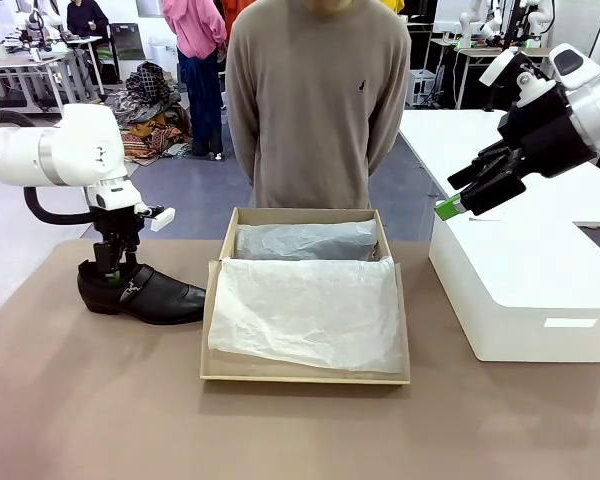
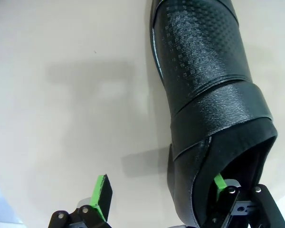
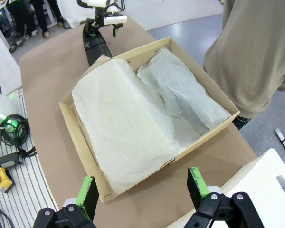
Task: Pack the shoes into the box.
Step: Place the other shoe of the Shoes into the Shoes Box.
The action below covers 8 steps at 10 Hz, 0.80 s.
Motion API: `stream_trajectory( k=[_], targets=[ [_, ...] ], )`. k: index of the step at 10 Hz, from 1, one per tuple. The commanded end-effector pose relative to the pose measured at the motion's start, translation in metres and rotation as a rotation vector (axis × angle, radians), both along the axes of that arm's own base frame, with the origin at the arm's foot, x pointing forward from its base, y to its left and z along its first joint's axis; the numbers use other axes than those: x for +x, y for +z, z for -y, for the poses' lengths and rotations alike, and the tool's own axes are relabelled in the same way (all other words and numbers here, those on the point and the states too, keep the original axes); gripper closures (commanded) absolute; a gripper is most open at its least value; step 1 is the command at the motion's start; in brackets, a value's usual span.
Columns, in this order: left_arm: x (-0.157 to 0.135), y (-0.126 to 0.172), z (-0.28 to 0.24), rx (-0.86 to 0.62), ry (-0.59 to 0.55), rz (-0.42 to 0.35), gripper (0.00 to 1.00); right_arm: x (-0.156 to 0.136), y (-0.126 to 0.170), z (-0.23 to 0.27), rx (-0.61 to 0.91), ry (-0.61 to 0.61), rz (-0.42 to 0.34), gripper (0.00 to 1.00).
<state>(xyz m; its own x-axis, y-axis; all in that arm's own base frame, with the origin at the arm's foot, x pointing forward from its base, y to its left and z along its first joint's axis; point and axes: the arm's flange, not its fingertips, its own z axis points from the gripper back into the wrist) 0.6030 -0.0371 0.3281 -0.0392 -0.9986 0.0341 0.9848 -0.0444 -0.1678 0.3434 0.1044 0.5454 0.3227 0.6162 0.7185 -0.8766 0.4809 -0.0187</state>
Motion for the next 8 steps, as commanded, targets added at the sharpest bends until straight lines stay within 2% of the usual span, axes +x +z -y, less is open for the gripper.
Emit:
stream_trajectory(
  k=[1, 2, 6, 7, 8],
  targets=[
    [0.0063, 0.0036, -0.0032, -0.016, -0.009, -0.029, 0.0, 0.0023, -0.0012, 0.0004, 0.02, 0.018, 0.007, 0.0],
    [0.0056, 0.0045, -0.0035, -0.015, -0.012, -0.027, 0.15, 0.0023, -0.0012, 0.0004, 0.02, 0.018, 0.007, 0.0],
    [0.0032, 0.0105, -0.0057, -0.011, -0.001, -0.024, 0.94, 0.0023, -0.0012, 0.0004, 0.02, 0.018, 0.007, 0.0],
    [0.0031, 0.0107, -0.0059, -0.008, -0.001, -0.023, 1.0, 0.0023, -0.0012, 0.0004, 0.02, 0.018, 0.007, 0.0],
    [0.0032, 0.011, -0.0062, -0.009, -0.003, -0.022, 1.0, 0.0023, -0.0012, 0.0004, 0.02, 0.018, 0.007, 0.0]
  ],
)
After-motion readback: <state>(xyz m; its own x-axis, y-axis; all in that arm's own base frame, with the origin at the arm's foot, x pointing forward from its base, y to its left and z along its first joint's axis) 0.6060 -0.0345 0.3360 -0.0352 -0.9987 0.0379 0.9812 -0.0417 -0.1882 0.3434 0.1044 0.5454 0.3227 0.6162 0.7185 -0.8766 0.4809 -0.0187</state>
